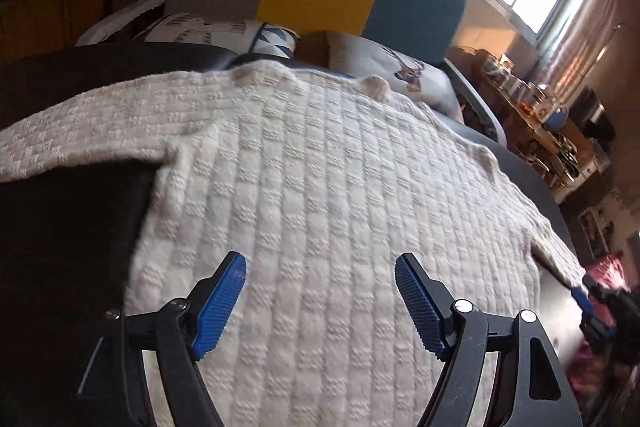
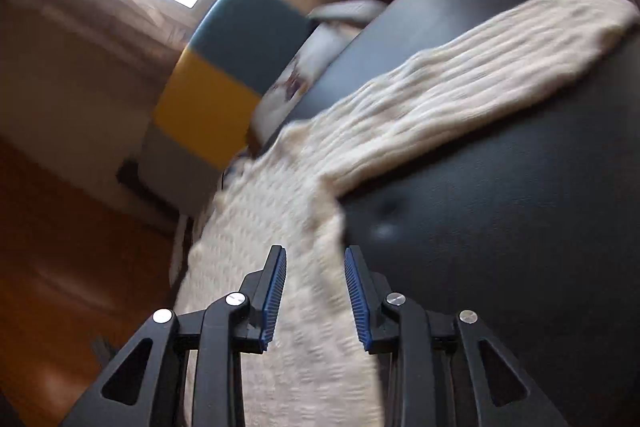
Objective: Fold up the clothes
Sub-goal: 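Grasp the other sleeve cuff with the right gripper, then lift the sleeve cuff with the right gripper toward the left gripper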
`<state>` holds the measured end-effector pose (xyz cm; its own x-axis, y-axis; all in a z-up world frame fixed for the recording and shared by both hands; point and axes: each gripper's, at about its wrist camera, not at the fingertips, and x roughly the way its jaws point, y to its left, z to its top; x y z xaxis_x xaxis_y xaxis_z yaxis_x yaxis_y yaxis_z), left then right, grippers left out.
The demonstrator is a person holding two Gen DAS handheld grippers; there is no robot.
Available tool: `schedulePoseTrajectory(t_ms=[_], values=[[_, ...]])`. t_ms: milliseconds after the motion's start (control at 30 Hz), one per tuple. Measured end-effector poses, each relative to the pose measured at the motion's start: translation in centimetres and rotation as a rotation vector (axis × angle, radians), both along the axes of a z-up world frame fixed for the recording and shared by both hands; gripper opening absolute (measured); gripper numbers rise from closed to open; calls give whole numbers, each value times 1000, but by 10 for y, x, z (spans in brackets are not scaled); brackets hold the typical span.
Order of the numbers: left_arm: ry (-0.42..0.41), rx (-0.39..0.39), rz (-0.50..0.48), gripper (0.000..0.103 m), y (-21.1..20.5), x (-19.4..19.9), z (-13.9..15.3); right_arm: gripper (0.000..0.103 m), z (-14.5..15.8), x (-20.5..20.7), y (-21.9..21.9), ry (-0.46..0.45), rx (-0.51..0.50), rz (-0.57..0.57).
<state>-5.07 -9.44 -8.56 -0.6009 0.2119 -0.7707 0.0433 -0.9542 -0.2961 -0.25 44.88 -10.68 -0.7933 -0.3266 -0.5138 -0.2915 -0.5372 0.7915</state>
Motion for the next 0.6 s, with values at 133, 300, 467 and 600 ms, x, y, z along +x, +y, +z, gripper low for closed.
schedulePoseTrajectory(t_ms=[133,300,467,600], values=[[-66,-14,-60,78,27,3,-10,34,-6,36,112,10,-115,-323],[-111,-34,-65,78,45,-6,-14,35,-27,36,185,-32,-195,-496],[-126,-69,-83,78,60,-15,-16,35,-46,10,208,-78,-242,-528],[-138,-76,-103,78,69,-23,-19,32,-51,-2,212,-76,-218,-561]])
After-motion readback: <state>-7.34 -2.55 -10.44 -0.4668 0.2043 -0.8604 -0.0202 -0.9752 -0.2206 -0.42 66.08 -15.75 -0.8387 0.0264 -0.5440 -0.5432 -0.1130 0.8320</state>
